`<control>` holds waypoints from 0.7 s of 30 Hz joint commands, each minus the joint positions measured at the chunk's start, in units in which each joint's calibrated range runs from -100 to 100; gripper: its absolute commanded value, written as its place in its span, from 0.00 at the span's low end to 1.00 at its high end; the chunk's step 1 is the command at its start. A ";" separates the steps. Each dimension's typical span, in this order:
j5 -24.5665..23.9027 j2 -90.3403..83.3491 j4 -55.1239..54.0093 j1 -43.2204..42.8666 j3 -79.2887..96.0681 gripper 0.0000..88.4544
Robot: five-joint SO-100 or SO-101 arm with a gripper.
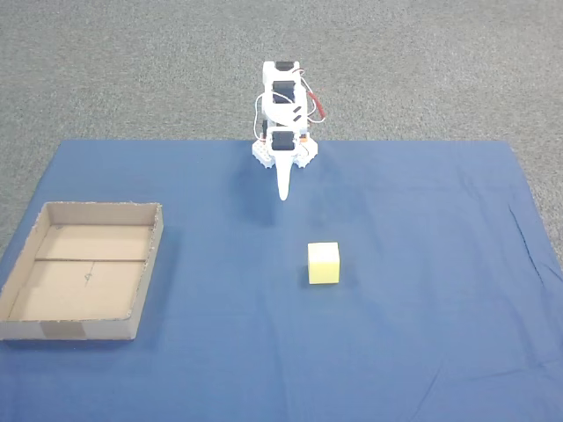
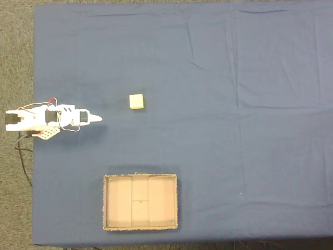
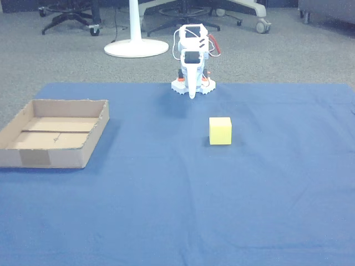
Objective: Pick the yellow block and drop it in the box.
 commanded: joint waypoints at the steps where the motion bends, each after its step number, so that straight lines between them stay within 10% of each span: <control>1: 0.68 -0.19 -0.31 -0.04 0.89 0.00; 15: -4.20 15.00 7.87 0.59 -19.48 0.00; 21: 4.59 59.92 15.40 -2.63 -70.34 0.38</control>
